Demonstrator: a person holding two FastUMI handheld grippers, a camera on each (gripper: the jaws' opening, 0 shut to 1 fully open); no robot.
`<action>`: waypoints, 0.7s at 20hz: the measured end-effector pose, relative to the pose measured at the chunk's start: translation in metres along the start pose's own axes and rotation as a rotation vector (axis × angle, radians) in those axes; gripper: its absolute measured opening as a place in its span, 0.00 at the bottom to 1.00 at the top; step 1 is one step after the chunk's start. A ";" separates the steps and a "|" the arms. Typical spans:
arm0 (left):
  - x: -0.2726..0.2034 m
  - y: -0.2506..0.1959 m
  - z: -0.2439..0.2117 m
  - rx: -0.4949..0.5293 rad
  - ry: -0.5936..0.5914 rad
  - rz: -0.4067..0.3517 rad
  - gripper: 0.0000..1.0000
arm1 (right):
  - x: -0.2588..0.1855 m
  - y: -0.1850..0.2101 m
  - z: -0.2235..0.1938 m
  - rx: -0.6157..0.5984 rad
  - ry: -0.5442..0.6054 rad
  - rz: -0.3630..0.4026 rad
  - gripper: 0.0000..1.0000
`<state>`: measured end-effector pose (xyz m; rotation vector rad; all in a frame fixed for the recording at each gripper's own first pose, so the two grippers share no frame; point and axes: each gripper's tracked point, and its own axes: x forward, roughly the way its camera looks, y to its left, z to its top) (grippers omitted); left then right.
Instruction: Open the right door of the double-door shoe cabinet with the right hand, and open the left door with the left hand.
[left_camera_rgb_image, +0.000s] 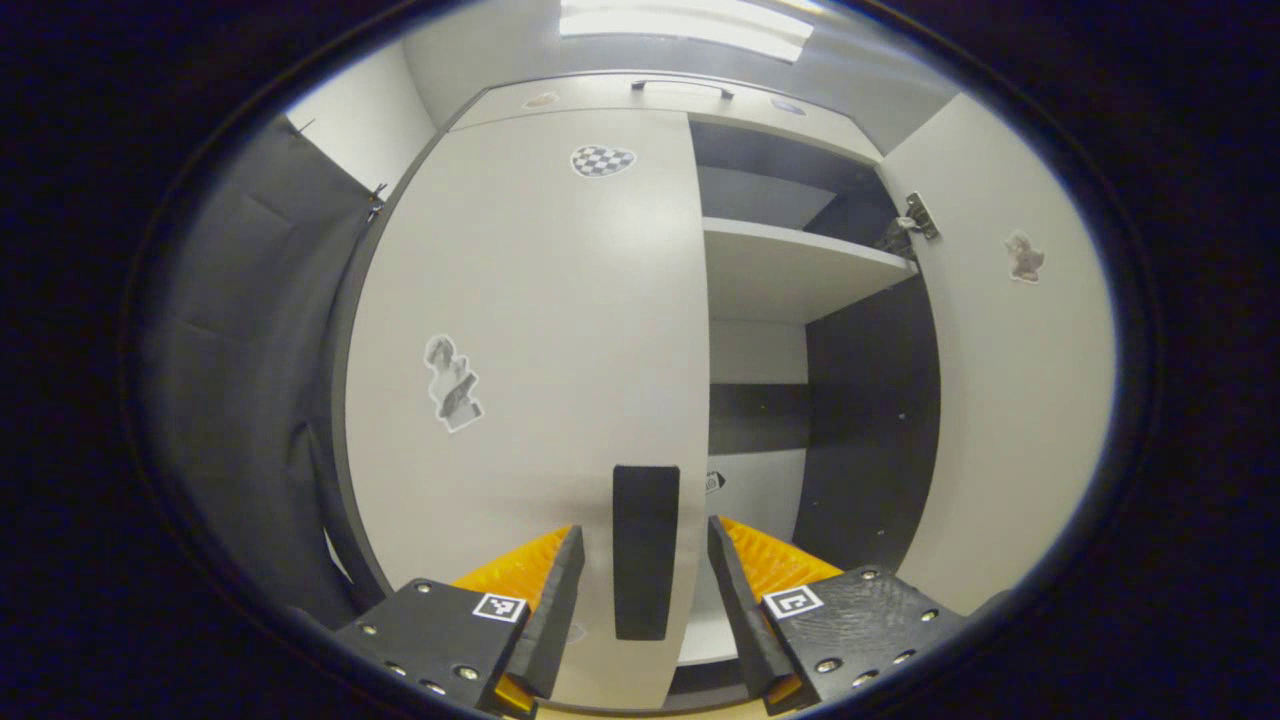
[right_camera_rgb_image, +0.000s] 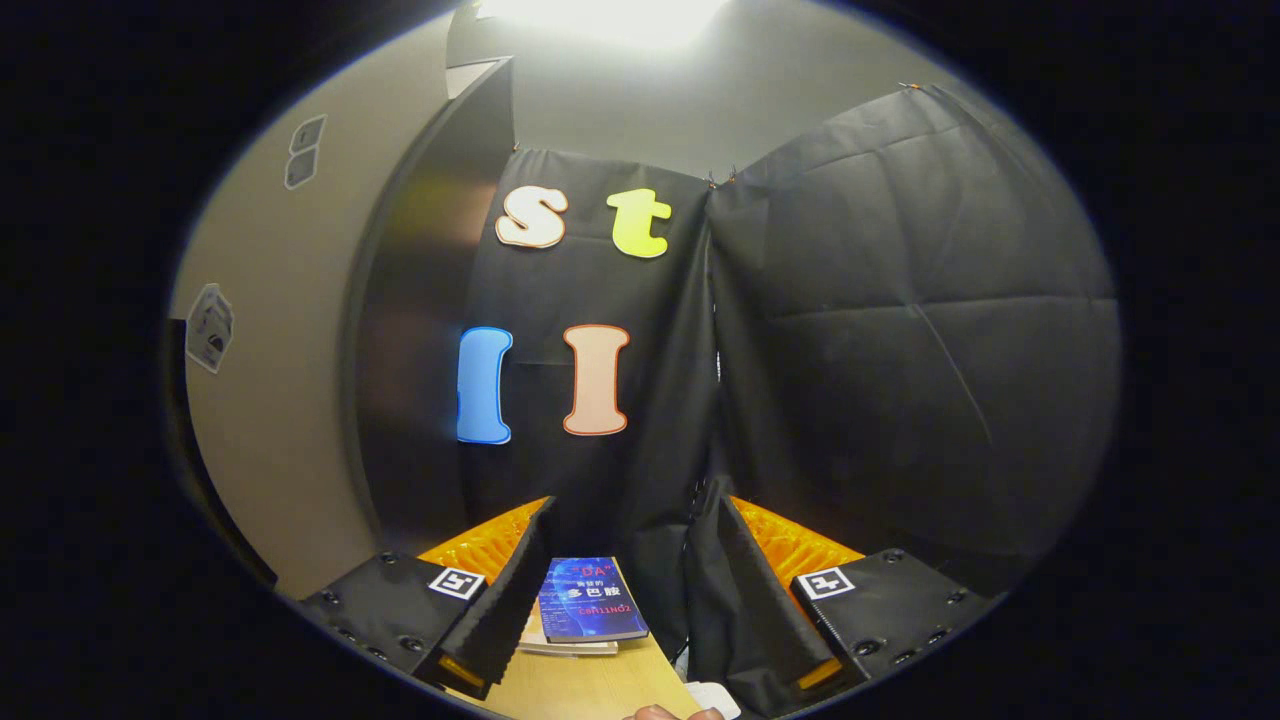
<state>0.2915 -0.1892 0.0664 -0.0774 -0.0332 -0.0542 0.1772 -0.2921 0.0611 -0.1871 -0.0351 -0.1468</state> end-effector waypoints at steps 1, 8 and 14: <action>0.004 0.001 -0.002 -0.007 0.009 0.012 0.74 | 0.007 -0.002 -0.001 0.007 0.004 0.006 0.96; 0.013 0.003 -0.002 -0.024 0.030 0.081 0.31 | 0.048 -0.012 -0.010 0.050 0.018 0.047 0.96; 0.013 0.002 -0.007 0.009 0.066 0.089 0.22 | 0.068 -0.002 -0.008 0.096 0.011 0.093 0.98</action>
